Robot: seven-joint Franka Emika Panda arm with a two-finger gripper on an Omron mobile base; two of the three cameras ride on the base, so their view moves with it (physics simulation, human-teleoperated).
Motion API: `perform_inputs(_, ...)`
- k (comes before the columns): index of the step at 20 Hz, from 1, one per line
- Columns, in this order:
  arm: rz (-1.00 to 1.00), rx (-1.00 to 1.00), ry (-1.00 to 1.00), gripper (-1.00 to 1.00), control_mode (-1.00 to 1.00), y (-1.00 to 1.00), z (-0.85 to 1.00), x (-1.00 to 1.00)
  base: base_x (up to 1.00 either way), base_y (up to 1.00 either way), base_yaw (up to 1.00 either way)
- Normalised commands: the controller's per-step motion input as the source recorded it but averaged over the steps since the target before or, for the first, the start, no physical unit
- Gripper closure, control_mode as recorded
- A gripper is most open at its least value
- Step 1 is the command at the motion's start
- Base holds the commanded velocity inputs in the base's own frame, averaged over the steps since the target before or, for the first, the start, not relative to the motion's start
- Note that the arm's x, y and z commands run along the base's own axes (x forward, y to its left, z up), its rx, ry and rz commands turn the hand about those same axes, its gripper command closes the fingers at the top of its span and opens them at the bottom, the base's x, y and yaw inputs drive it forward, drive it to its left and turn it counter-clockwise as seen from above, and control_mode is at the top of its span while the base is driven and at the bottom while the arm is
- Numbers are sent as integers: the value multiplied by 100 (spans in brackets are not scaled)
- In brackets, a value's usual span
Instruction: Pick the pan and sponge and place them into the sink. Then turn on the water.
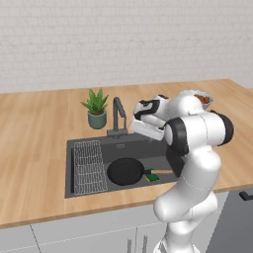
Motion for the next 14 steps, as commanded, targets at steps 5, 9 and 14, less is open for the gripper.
perform_inputs(5,-1,16,0,-100,-100,0,0,23,0,0,0)
perform_inputs(9,-2,16,-6,-100,-100,0,0,17,0,0,0)
perform_inputs(14,-2,10,-11,-100,-100,5,-2,20,0,0,0)
